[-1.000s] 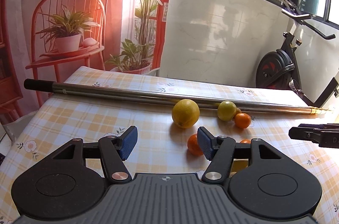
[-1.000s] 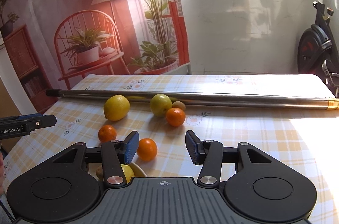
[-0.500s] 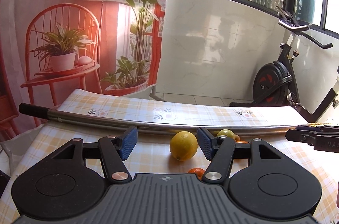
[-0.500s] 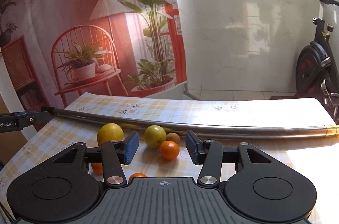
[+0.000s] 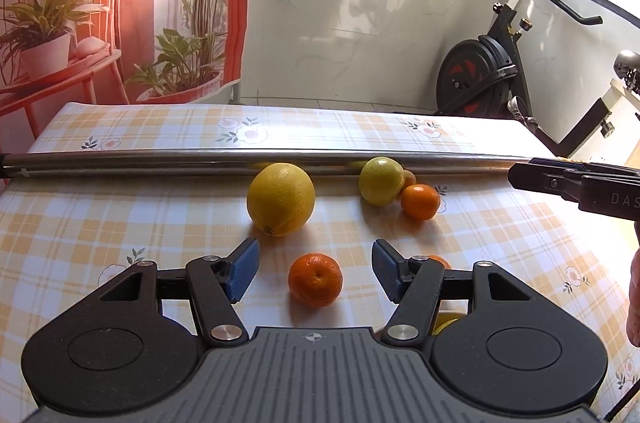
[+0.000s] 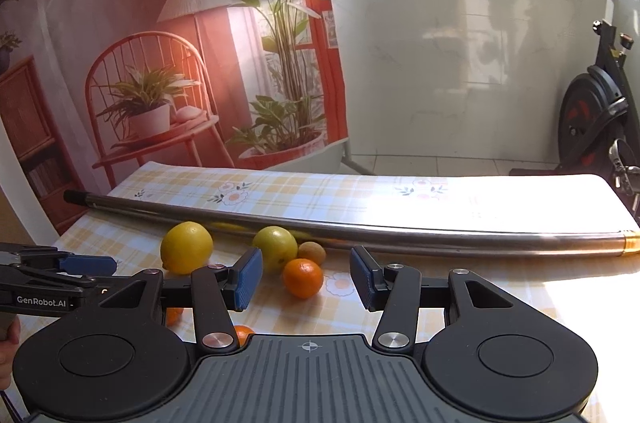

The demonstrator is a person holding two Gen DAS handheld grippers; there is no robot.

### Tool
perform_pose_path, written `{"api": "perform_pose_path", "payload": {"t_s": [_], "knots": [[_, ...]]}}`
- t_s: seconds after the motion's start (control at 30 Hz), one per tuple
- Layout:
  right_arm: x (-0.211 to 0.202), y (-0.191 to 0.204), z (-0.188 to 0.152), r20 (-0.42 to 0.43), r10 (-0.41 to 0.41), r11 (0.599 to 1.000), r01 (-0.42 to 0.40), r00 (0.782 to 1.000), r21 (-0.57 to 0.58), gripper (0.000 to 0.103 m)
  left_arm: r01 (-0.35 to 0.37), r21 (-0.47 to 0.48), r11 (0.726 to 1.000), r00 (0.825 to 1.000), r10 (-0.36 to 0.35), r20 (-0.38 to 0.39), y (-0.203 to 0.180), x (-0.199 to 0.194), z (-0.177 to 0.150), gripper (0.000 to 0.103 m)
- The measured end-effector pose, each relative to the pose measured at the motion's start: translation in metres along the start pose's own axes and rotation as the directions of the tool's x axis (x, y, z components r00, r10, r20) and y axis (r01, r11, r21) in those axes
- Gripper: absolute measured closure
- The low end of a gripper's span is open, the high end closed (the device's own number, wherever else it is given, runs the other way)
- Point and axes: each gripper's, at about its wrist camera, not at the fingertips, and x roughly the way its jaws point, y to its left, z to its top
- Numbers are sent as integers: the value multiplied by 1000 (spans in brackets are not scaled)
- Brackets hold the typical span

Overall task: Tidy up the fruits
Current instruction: 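Lower the left tool onto a mandarin and close on it, then close the right tool on an orange while the left tool holds the mandarin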

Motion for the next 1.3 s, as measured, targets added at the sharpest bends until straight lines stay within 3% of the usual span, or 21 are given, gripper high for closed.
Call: {"api": "perform_pose_path", "payload": {"t_s": [0.3,0.5,1.03,1.3], "knots": [[17,-2,-2,-32,11,1000,-11,999,-12,58,-23,80,997,996,30,-86,-6,31,-6,39],[28,-5,-5,-62,9,1000,-11,998,-29,58,-28,84,996,994,37,-106,-1,39,-7,63],[75,-8,-7,-120,45,994,-57,992,-98,58,-47,54,997,998,49,-28,-4,16,-10,63],[113,2,-8,-204,39,990,-65,978,-123,58,-51,57,997,999,51,-5,-7,6,-14,63]]}}
